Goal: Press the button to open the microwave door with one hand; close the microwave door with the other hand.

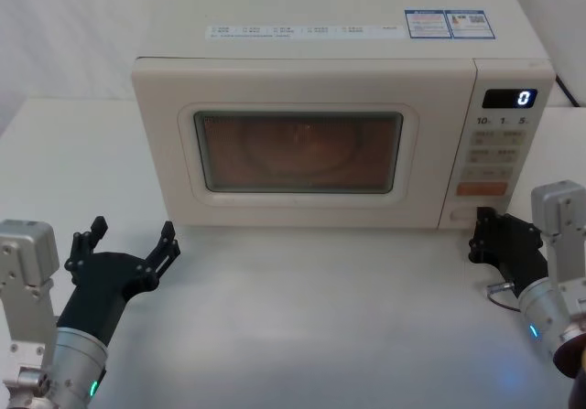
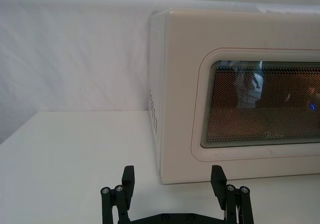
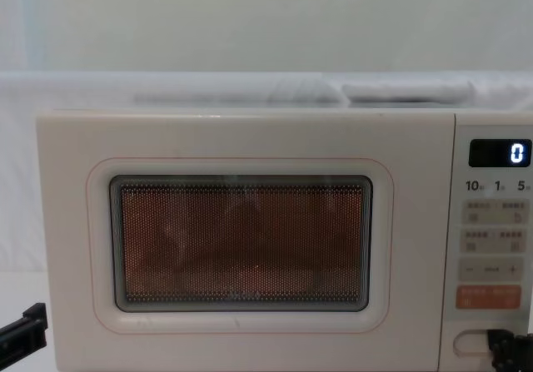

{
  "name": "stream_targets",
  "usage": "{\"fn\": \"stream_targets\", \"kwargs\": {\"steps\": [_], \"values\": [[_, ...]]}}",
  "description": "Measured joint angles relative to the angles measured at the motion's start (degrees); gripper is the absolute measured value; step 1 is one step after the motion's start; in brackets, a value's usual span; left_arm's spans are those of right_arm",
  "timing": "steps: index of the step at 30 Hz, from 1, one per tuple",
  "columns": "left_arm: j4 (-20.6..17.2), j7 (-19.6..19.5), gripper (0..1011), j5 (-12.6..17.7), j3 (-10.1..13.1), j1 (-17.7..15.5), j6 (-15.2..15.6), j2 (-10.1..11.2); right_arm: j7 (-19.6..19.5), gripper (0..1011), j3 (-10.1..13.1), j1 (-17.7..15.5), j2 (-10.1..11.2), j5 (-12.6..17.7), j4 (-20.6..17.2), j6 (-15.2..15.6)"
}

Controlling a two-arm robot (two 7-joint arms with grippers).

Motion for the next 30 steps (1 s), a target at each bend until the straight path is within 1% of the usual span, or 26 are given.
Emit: {"fn": "stream_targets", "kwargs": {"steps": [18, 30], "values": [[0.0, 0.0, 1001, 0.0, 0.0, 0.0, 0.0, 0.0, -0.2, 0, -0.7, 0.6, 0.0, -0.3, 0.4, 0.3], [0.0, 0.0, 1001, 0.0, 0.0, 0.0, 0.0, 0.0, 0.3, 0, -1.1, 1.8, 0.3, -0.5, 1.3, 0.5]]}}
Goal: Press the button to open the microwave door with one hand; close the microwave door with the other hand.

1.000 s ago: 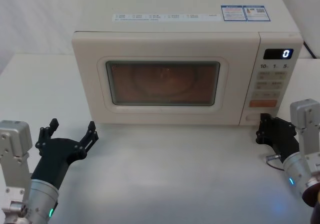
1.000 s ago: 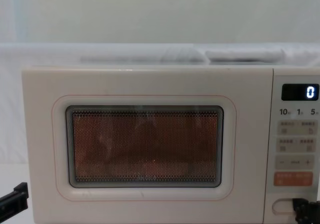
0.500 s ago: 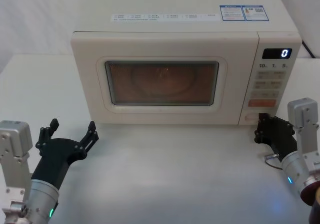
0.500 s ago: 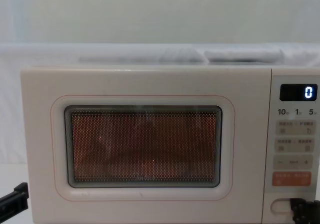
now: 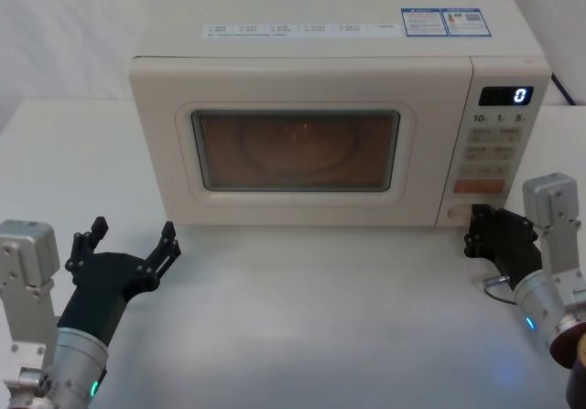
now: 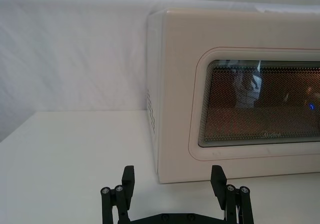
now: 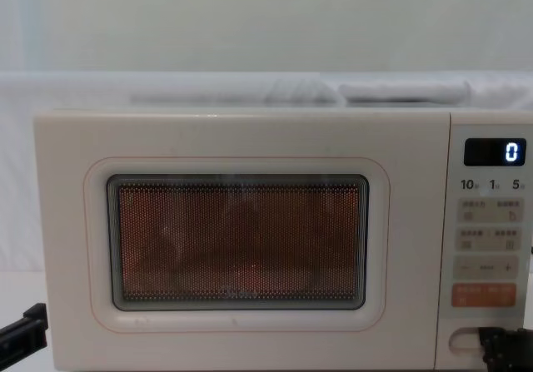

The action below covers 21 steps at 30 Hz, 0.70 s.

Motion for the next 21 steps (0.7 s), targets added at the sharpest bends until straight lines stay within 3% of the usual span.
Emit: {"fn": "stream_targets", "kwargs": {"steps": [21], "values": [[0.0, 0.0, 1001, 0.0, 0.0, 0.0, 0.0, 0.0, 0.1, 0, -0.4, 0.7, -0.1, 0.2, 0.9, -0.1]]}}
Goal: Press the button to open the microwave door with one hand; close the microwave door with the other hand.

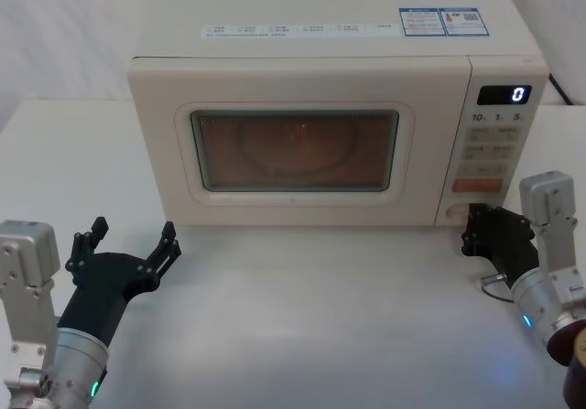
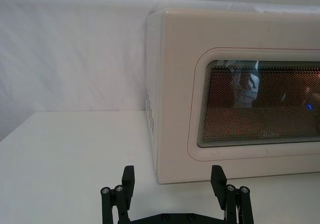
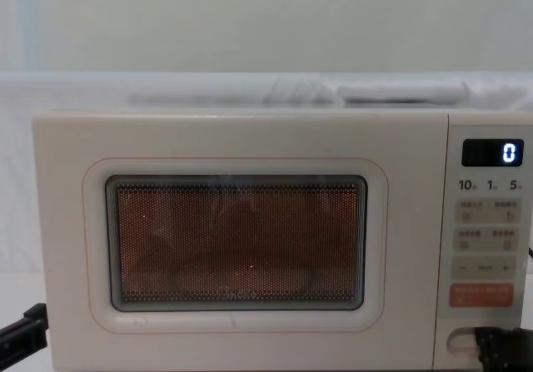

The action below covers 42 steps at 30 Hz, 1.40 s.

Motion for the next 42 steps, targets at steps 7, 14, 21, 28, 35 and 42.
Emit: {"fn": "stream_targets", "kwargs": {"steps": [7, 14, 21, 28, 35, 42], "values": [[0.0, 0.0, 1001, 0.0, 0.0, 0.0, 0.0, 0.0, 0.6, 0, -0.3, 0.4, -0.3, 0.4, 0.7, -0.1], [0.0, 0.0, 1001, 0.0, 0.0, 0.0, 0.0, 0.0, 1.0, 0, -0.5, 0.8, -0.4, 1.0, 1.3, 0.0], [0.0, 0.0, 1001, 0.0, 0.0, 0.0, 0.0, 0.0, 1.0, 0, -0.5, 0.6, -0.3, 1.3, 1.1, -0.1], [0.0, 0.0, 1001, 0.0, 0.0, 0.0, 0.0, 0.0, 1.4, 0, -0.7, -1.0, 0.1, 1.7, -0.8, 0.2], [0.0, 0.0, 1001, 0.0, 0.0, 0.0, 0.0, 0.0, 1.4, 0, -0.6, -3.6, 0.4, 2.1, -3.5, 0.8], [0.0, 0.0, 1001, 0.0, 0.0, 0.0, 0.0, 0.0, 1.3, 0, -0.9, -7.4, 0.8, 2.3, -7.6, 1.4]]}}
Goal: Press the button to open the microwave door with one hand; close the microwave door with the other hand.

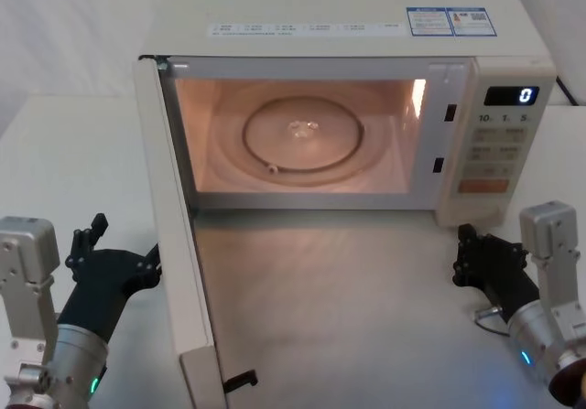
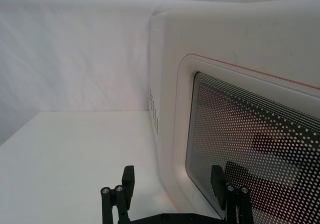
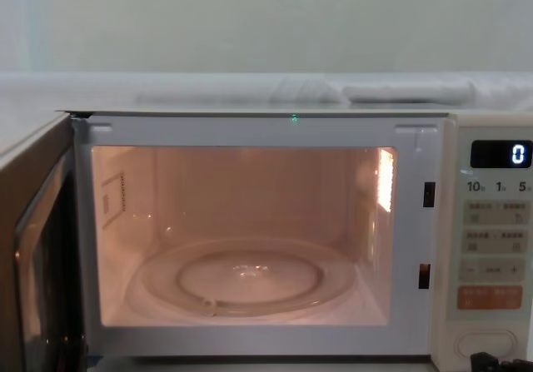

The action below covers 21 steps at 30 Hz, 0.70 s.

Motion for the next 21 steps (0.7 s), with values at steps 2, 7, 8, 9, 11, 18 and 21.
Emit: {"fn": "stream_targets", "kwargs": {"steps": [2, 7, 8, 9, 11, 18, 21], "values": [[0.0, 0.0, 1001, 0.0, 0.0, 0.0, 0.0, 0.0, -0.1, 0, 0.0, -1.2, 0.1, 0.1, -1.4, 0.1], [0.0, 0.0, 1001, 0.0, 0.0, 0.0, 0.0, 0.0, -0.2, 0, 0.0, -3.4, 0.4, 0.2, -4.6, 0.2], [0.0, 0.0, 1001, 0.0, 0.0, 0.0, 0.0, 0.0, -0.3, 0, 0.0, -3.8, 0.6, 0.2, -5.6, 0.3], [0.0, 0.0, 1001, 0.0, 0.0, 0.0, 0.0, 0.0, -0.3, 0, 0.0, -3.8, 0.6, 0.2, -5.6, 0.3], [0.0, 0.0, 1001, 0.0, 0.0, 0.0, 0.0, 0.0, -0.4, 0, 0.2, -4.3, 0.8, 0.2, -6.9, 0.3], [0.0, 0.0, 1001, 0.0, 0.0, 0.0, 0.0, 0.0, -1.2, 0, 1.2, -5.7, 1.7, -0.6, -10.5, 0.4], [0.0, 0.0, 1001, 0.0, 0.0, 0.0, 0.0, 0.0, -1.7, 0, 2.0, -6.3, 2.0, -0.7, -11.6, 0.5]]}}
